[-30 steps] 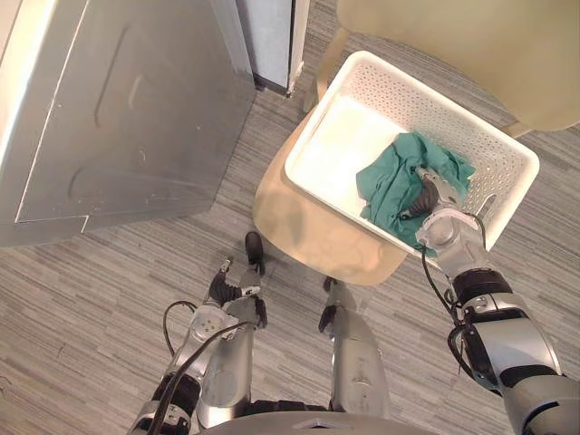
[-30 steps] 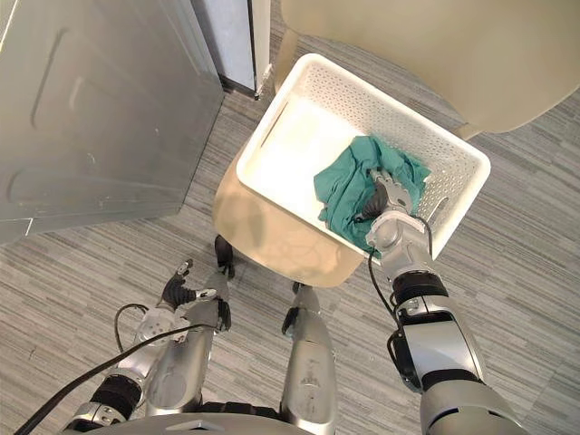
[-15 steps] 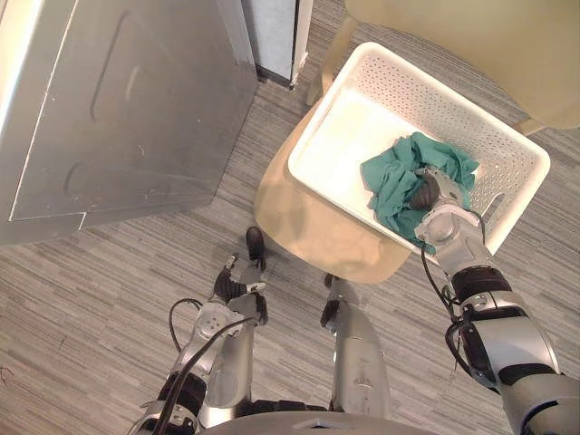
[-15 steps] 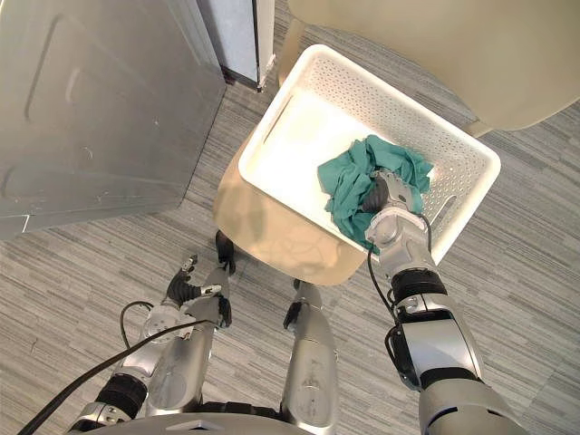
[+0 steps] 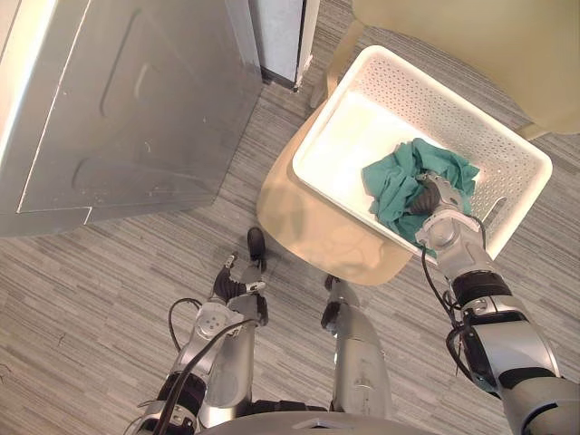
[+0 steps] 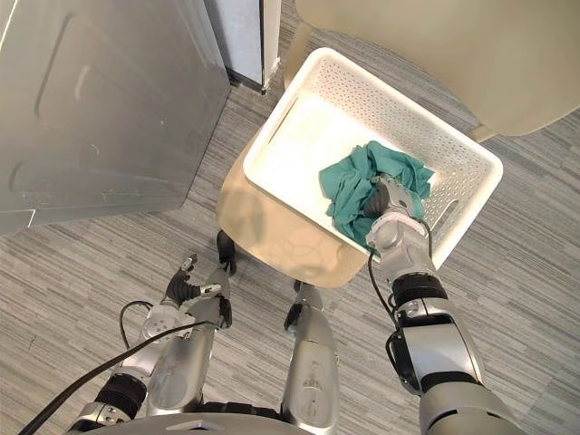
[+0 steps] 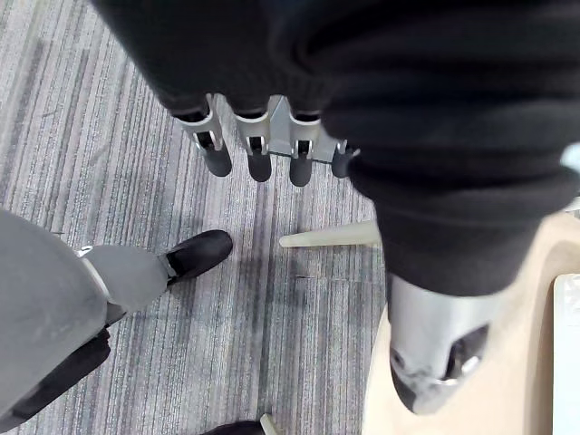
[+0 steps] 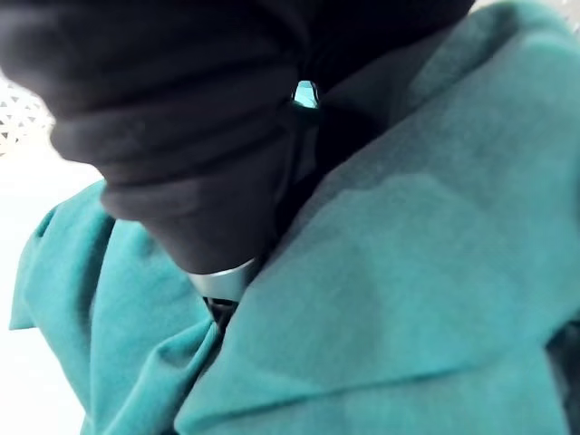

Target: Pick up the laundry basket with both hands and put the clothes into the washing machine.

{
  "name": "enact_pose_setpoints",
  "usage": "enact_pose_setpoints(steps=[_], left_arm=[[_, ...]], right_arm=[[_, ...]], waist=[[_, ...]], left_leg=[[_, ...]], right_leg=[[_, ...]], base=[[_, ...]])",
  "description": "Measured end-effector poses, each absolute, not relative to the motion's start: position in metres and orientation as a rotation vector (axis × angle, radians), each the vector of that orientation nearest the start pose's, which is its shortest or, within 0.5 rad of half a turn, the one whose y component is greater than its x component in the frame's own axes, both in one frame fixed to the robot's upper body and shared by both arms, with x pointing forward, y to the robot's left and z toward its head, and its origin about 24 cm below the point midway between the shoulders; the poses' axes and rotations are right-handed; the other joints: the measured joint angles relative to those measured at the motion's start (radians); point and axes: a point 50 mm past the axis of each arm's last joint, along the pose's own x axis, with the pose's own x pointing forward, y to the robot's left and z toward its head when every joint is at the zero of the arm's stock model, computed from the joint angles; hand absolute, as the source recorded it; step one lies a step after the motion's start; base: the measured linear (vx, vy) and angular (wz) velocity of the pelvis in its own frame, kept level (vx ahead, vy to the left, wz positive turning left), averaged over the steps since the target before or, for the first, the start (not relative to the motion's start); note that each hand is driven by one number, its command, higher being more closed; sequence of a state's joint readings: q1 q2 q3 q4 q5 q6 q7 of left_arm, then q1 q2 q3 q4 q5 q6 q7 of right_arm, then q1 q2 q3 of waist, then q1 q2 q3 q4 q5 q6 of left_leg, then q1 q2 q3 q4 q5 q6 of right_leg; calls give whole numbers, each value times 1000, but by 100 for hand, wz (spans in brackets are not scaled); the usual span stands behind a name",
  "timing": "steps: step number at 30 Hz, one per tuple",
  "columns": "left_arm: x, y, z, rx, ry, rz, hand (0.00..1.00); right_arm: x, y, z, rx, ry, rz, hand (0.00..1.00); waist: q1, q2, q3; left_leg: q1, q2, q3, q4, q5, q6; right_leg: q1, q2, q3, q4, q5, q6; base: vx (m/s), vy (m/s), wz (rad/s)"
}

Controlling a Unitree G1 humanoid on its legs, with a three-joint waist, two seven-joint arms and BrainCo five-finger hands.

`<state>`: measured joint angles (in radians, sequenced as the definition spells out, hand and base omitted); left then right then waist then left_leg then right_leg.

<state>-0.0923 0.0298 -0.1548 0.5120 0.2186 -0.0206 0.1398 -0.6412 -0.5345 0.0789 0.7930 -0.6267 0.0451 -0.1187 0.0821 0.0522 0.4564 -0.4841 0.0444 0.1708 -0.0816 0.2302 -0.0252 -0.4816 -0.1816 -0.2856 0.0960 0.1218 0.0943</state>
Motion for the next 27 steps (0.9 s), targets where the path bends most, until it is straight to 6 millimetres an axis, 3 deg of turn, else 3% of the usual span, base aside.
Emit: enact_pose_setpoints(steps=[3, 10, 15, 20, 27], left_arm=[[244, 125, -51, 319, 371, -76, 0], [242, 126, -53, 301, 388, -56, 0], [240, 122, -57, 275, 416, -34, 0], [233, 120, -68, 273, 470, -41, 0], [211, 127, -91, 276, 586, -31, 0]], right_arm=[[355, -275, 93, -1034, 153, -257, 100], [341, -266, 88, -110, 19, -491, 100], [333, -266, 100, 276, -120, -541, 100], [326, -262, 122, 456, -279, -520, 100], [322, -248, 133, 608, -364, -466, 100]], waist=[[2, 2, -16], [3, 13, -36], [0, 14, -44], [-4, 13, -102], [-6, 12, -120]], left_leg=[[-2, 0, 0, 0, 0, 0], [17, 3, 26, -1, -7, -9], [62, 10, 70, -6, -23, -11], [89, 24, 129, -6, -35, -12], [153, 25, 122, -6, -41, -11]], right_leg=[[-3, 0, 0, 3, -2, -1], [-4, -7, 7, 34, -22, -1], [33, -8, 17, 33, -23, -1], [65, -7, 12, 20, -26, 0], [139, -6, -3, 15, -46, 4]], base=[[36, -22, 1], [45, -23, -4], [38, -18, -6], [39, -21, 2], [49, -22, 6]])
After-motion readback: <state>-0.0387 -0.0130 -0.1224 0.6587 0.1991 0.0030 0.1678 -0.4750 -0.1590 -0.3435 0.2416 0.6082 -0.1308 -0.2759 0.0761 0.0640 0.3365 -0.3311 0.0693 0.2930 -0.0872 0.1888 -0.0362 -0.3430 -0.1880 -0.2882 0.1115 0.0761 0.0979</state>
